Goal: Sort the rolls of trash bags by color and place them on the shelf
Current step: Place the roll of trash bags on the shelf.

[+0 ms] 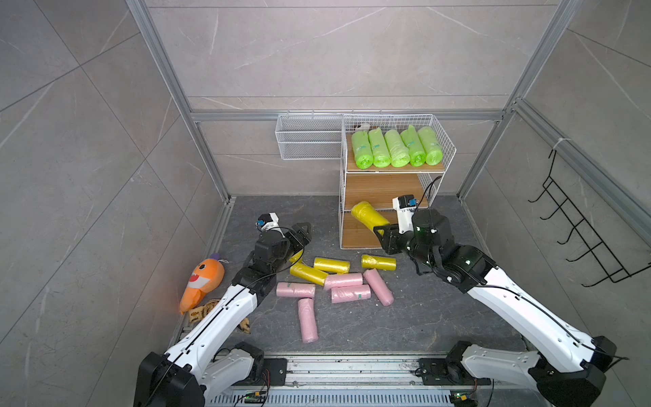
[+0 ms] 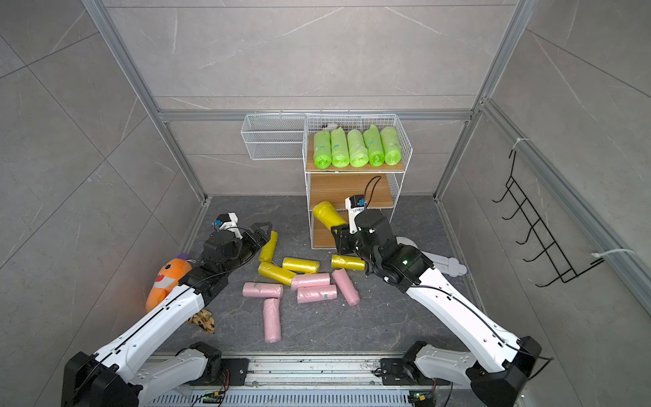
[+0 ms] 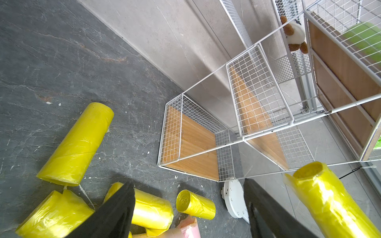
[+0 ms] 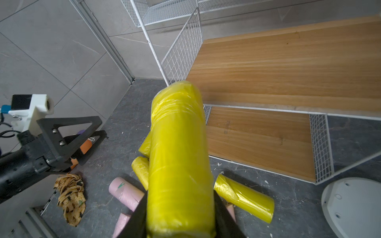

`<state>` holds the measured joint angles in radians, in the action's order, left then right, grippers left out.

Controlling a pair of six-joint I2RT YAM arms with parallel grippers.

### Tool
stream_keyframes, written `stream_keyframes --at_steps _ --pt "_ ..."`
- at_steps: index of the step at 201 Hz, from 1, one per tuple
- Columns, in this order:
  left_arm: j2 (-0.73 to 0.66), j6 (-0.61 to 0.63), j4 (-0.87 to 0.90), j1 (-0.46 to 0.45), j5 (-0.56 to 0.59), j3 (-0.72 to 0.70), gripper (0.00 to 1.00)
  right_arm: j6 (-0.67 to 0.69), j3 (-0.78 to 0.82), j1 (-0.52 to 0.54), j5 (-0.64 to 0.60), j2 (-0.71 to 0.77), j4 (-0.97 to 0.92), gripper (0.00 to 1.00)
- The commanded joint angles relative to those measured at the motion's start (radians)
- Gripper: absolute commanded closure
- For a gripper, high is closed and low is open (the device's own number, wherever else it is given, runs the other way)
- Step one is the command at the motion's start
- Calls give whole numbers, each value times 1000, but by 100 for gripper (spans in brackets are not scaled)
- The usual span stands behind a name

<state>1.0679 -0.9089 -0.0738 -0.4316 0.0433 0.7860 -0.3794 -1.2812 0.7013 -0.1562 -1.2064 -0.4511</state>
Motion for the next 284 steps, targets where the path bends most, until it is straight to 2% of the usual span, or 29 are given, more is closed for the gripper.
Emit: stream_keyframes --at_steps 1,42,98,143,190,284 --pt "6 32 -12 3 -29 41 15 18 -26 -4 -76 -36 143 75" --pt "13 34 -15 4 -40 39 15 27 -8 -4 -138 -100 278 75" --pt "18 45 -15 4 -49 38 15 36 -45 -4 -194 -207 351 74" --pt "30 48 -17 4 -68 38 14 36 -33 -3 -247 -279 478 73" --pt "26 52 -15 3 -80 32 14 18 -68 -4 -283 -366 512 71" --pt "7 56 3 4 -97 22 14 -15 -177 -2 -331 -516 557 62"
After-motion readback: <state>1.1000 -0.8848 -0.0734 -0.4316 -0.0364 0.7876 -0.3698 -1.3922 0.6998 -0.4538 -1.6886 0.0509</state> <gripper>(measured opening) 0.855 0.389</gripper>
